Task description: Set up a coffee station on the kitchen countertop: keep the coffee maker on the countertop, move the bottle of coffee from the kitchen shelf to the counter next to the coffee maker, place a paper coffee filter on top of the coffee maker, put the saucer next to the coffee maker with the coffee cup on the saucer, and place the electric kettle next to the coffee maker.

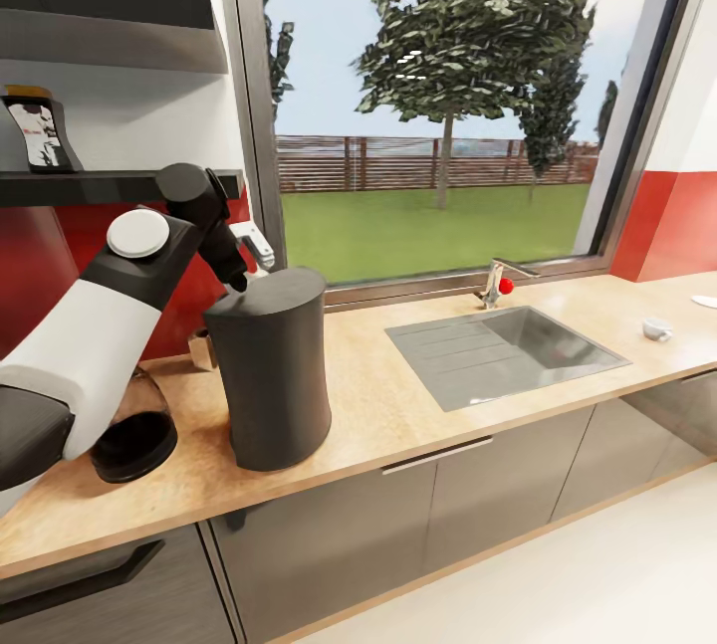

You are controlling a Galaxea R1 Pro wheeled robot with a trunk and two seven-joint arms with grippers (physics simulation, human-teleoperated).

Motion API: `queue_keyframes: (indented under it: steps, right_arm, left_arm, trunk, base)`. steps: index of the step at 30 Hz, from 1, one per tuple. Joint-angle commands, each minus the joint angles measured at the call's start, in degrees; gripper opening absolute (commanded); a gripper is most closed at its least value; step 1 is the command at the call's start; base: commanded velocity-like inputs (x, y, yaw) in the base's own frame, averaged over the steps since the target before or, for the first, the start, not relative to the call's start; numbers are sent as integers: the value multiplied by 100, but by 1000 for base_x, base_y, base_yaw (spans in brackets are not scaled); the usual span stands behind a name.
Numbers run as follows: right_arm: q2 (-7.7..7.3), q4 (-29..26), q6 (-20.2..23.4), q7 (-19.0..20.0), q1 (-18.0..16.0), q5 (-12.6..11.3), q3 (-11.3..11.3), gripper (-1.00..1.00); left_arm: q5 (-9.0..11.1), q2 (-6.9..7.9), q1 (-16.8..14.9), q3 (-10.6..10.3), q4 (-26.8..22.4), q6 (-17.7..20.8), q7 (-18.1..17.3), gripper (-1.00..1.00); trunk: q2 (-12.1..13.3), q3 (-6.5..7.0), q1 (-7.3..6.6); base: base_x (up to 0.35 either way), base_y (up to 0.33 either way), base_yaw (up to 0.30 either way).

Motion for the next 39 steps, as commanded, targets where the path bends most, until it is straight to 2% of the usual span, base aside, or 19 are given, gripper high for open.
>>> queue_keyframes:
  steps: [1,24,33,39]
  right_arm:
    - [4,5,-21,27,-7,46,-47,100]
    - [4,5,-21,27,-7,46,-47,100]
    - [4,5,-21,27,-7,44,-47,100]
    - [4,5,-21,25,-7,44,-51,100]
  left_arm:
    - [-44,6,-7,-17,-5,60,-53,100]
    - [-47,47,-7,-1,-34,60,-53,100]
    - [-42,43,-1,13,-40,67,-53,100]
    - [-45,33,2,16,-40,69,-53,100]
  trunk:
    - [-12,-13,3]
    - [-12,-13,3]
    - [-12,-13,3]
    - [-12,-13,3]
  base:
    - [0,0,0]
    - [-4,0,0]
    - [-235,0,0]
    - [-83,0,0]
